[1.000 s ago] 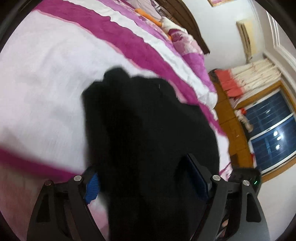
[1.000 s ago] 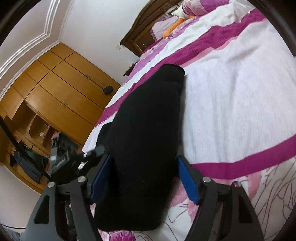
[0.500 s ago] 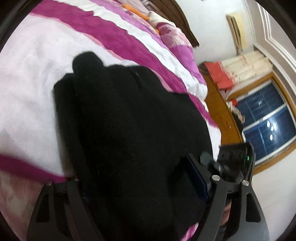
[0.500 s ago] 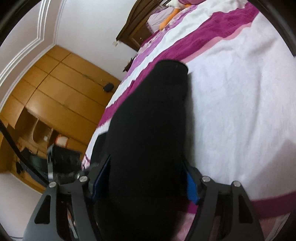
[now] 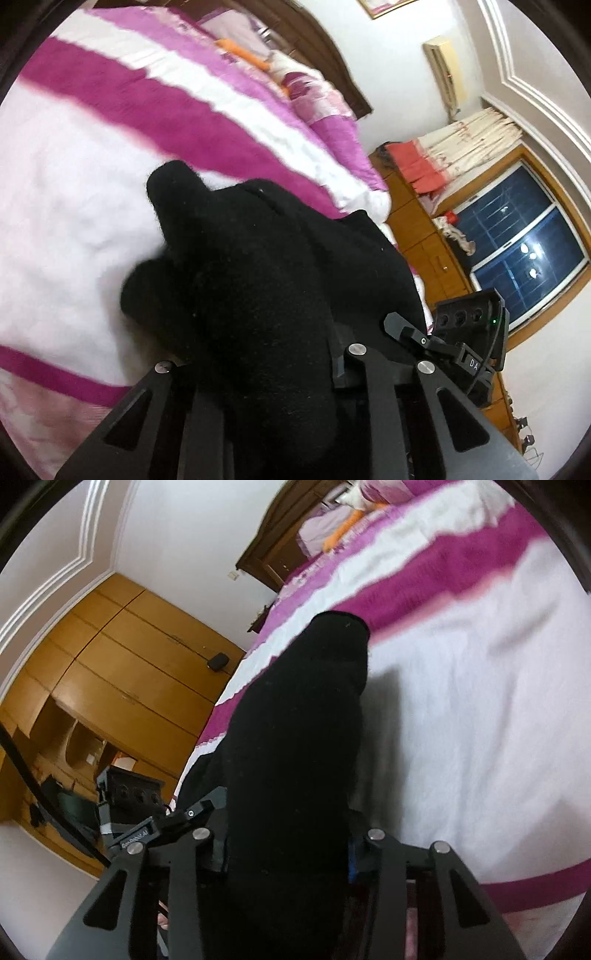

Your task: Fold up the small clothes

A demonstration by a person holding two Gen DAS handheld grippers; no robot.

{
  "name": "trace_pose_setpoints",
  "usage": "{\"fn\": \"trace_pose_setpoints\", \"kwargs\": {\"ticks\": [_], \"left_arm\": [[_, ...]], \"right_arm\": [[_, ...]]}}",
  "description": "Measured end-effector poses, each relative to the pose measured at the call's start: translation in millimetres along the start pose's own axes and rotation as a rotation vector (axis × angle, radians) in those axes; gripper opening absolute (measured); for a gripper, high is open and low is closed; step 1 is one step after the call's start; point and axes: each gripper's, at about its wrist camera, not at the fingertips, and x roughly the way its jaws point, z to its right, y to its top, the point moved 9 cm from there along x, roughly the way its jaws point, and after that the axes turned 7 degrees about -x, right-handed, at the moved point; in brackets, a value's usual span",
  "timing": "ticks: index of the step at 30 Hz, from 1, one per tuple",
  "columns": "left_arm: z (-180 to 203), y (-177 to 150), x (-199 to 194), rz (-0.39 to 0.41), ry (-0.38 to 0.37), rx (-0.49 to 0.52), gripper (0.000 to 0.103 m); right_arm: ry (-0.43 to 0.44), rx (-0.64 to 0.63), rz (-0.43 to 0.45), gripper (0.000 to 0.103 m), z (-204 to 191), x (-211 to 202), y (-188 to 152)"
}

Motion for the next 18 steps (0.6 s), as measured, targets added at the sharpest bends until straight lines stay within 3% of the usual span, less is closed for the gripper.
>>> {"fn": "trace_pose_setpoints", "kwargs": {"ticks": [5,9,13,16,18], "left_arm": [[60,10,37,-0.025,-0.032,0.076,0.004],[89,11,86,-0.056,-0.031,0.116,0.004],[81,3,138,-0.086,0.014,0.126,0.004],[50,-14,173,-0.112,0.110,0.119,0.007],[43,-18,173,-0.078,0.079,0.108,0.010]], "right_arm": [[-0.029,-0.030,0.035,0.044,8,-57,41],[-0.071,-0.002,0.046,0.045,46,-90,69],[-0.081,0.076,0.029,0.047,106,-96,71],[-0.095,0.138,-0.008,0.047,158,-79,51],[-0.054,0.120,0.045,0.047,169,-77,42]]}}
